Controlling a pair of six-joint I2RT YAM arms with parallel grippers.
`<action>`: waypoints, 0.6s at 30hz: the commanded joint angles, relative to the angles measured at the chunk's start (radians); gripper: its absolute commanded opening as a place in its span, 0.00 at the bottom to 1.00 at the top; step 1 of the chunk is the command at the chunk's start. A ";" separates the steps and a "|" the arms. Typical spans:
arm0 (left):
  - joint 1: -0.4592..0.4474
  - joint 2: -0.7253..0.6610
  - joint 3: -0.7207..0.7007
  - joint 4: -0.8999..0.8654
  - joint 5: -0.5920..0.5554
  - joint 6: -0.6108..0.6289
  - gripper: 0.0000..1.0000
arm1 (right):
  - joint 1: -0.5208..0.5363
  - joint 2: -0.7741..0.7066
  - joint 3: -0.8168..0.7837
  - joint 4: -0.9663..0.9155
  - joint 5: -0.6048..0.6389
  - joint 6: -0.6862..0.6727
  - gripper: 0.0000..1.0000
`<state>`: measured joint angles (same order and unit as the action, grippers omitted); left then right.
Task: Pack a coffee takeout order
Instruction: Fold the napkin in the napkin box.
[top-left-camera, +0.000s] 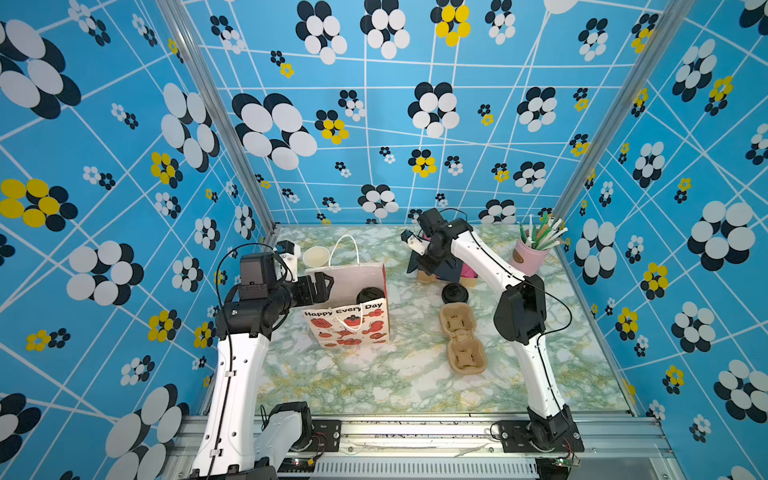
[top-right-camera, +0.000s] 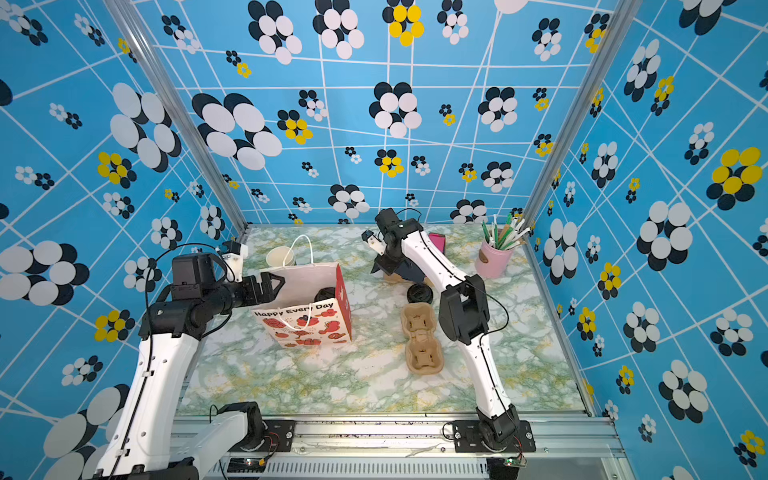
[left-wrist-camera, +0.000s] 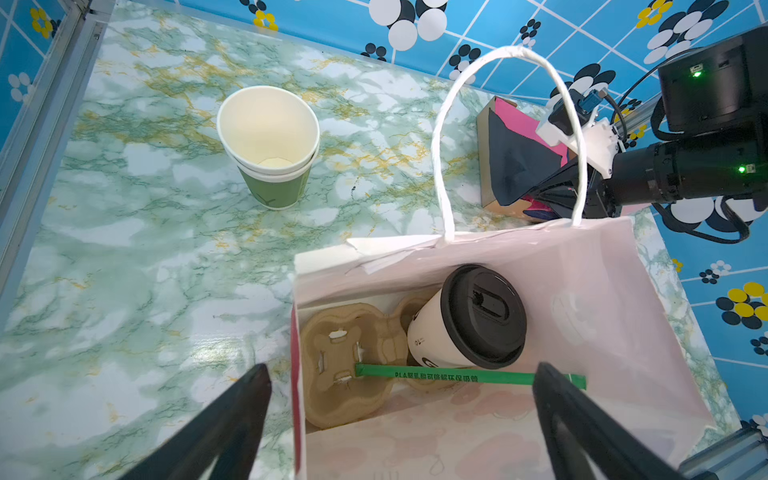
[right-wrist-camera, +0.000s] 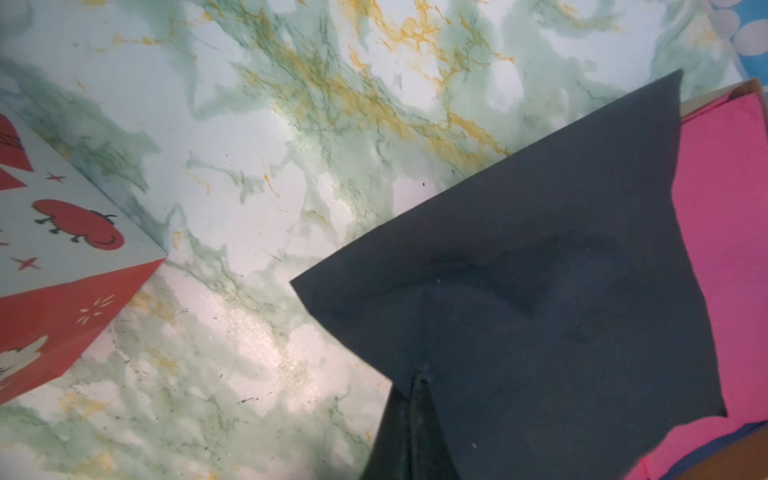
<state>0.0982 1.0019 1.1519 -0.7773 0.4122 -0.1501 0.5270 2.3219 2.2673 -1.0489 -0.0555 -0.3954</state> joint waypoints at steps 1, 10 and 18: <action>0.006 -0.009 -0.014 0.013 0.007 0.000 1.00 | -0.005 0.010 0.022 -0.070 -0.012 0.020 0.00; 0.007 -0.016 -0.022 0.010 0.002 0.004 1.00 | -0.030 -0.037 0.005 0.043 0.149 0.042 0.00; 0.007 -0.016 -0.024 0.010 0.000 0.004 1.00 | -0.087 -0.043 0.024 0.156 0.244 0.046 0.00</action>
<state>0.0982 1.0019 1.1454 -0.7776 0.4118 -0.1493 0.4591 2.3123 2.2730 -0.9501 0.1291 -0.3618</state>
